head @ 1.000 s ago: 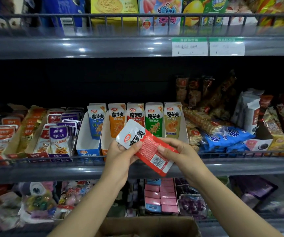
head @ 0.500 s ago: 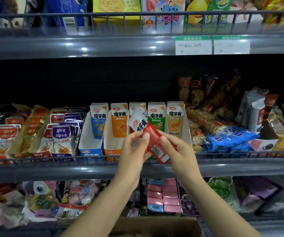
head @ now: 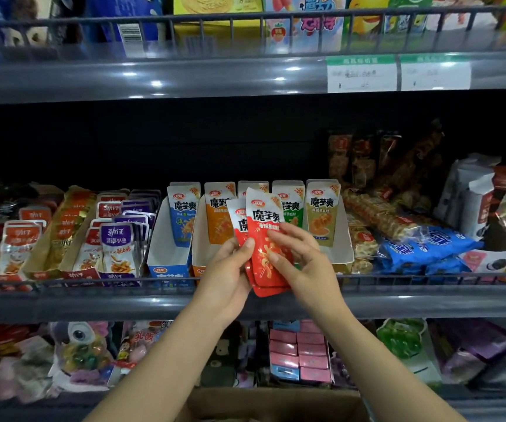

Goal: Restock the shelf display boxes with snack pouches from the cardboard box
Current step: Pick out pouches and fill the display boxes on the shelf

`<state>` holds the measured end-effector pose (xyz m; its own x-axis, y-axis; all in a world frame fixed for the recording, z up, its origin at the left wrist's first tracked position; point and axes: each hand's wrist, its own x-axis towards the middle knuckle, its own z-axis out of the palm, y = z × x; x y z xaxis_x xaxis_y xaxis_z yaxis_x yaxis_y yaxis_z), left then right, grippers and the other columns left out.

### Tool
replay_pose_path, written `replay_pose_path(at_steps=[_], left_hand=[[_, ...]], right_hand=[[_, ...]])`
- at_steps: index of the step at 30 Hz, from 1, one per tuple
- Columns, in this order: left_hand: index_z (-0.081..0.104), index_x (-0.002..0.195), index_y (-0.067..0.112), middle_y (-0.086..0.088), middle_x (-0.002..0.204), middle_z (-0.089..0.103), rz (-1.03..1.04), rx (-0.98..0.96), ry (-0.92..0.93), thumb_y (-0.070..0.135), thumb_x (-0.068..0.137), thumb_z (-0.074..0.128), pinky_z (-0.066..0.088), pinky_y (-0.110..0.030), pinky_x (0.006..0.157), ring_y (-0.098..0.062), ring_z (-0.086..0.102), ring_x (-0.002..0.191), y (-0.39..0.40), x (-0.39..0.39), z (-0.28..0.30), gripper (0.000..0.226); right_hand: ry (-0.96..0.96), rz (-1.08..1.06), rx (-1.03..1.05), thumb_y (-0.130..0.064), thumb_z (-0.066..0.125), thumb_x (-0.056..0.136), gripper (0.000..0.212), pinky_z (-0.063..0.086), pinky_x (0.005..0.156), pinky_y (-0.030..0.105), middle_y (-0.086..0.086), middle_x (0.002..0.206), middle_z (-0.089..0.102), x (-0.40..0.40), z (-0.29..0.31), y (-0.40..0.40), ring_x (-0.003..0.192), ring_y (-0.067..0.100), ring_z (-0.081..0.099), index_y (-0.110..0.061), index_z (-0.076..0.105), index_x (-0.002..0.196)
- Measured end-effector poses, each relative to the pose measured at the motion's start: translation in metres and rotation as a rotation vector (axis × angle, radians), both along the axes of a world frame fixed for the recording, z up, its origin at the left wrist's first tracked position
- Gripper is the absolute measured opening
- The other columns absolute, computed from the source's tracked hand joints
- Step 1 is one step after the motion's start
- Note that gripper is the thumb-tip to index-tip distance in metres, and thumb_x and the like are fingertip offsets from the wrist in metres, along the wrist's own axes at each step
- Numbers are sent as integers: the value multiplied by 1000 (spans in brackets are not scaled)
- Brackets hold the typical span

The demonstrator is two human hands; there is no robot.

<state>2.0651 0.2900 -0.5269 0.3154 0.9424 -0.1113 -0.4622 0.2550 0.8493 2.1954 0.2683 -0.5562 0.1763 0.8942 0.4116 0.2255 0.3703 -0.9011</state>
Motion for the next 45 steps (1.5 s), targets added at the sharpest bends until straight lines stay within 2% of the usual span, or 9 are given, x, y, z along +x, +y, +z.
replay_pose_path(at_steps=[5, 9, 12, 16, 19, 27, 37, 42, 45], left_hand=[[61, 118, 14, -12, 112, 69, -32, -13, 91, 21, 95, 51, 56, -41, 78, -25, 67, 99, 11, -3, 1, 26], [61, 111, 14, -5, 102, 73, 41, 190, 510, 30, 84, 68, 56, -37, 80, -19, 70, 89, 27, -8, 11, 32], [56, 108, 14, -5, 96, 72, 57, 229, 593, 17, 80, 73, 56, -32, 71, -19, 70, 85, 45, -10, 23, 34], [53, 111, 15, -4, 101, 68, 134, 283, 609, 9, 82, 69, 55, -33, 75, -19, 66, 93, 79, -11, 39, 34], [50, 115, 22, -2, 114, 65, 202, 347, 689, 16, 84, 70, 50, -43, 92, -22, 62, 105, 105, -11, 46, 37], [47, 128, 16, -6, 128, 60, 117, 449, 977, 21, 88, 65, 47, -32, 85, -23, 59, 114, 132, 9, 11, 44], [53, 116, 14, -3, 117, 60, 185, 737, 1168, 13, 81, 73, 50, -33, 90, -17, 57, 106, 156, 12, -3, 40], [59, 111, 19, 1, 109, 60, 188, 928, 1396, 20, 81, 72, 22, -21, 81, -19, 49, 111, 166, 13, 10, 33], [58, 116, 23, 3, 114, 57, 267, 1040, 1571, 26, 84, 67, 19, -32, 96, -23, 41, 119, 171, 15, 13, 33]], right_hand=[[176, 120, -87, -14, 67, 86, 59, 51, 95, 44, -5, 147, 37, 1, -2, 9, 126, 13, 49, -50, 46, 128], [-146, 41, -42, -18, 69, 85, 66, 40, 108, 41, -24, 143, 31, 4, 0, 16, 139, 3, 27, -56, 37, 129], [-241, 91, -37, -21, 67, 86, 70, 36, 111, 41, -23, 146, 26, 7, 5, 23, 141, 0, 17, -60, 30, 130], [-277, 8, -48, -26, 55, 94, 63, 37, 102, 27, -21, 134, 39, 10, 6, 29, 128, 5, 35, -45, 22, 144], [-541, -224, -59, -25, 49, 97, 48, 26, 102, 24, -4, 139, 47, 15, -10, 33, 129, 12, 38, -27, 36, 144], [-1028, -250, 85, -39, 38, 91, 41, 42, 94, 35, -6, 134, 56, 18, -55, 33, 115, 20, 58, -25, 64, 120], [-1133, -234, 186, -35, 42, 90, 44, 32, 96, 33, 0, 137, 54, 28, -68, 38, 114, 20, 58, -23, 57, 129], [-1140, -252, 236, -34, 43, 90, 44, 33, 98, 35, 0, 140, 51, 28, -73, 39, 116, 21, 55, -23, 51, 132], [-1148, -258, 247, -33, 44, 90, 44, 33, 98, 35, 0, 140, 51, 29, -75, 40, 115, 21, 56, -24, 50, 132]])
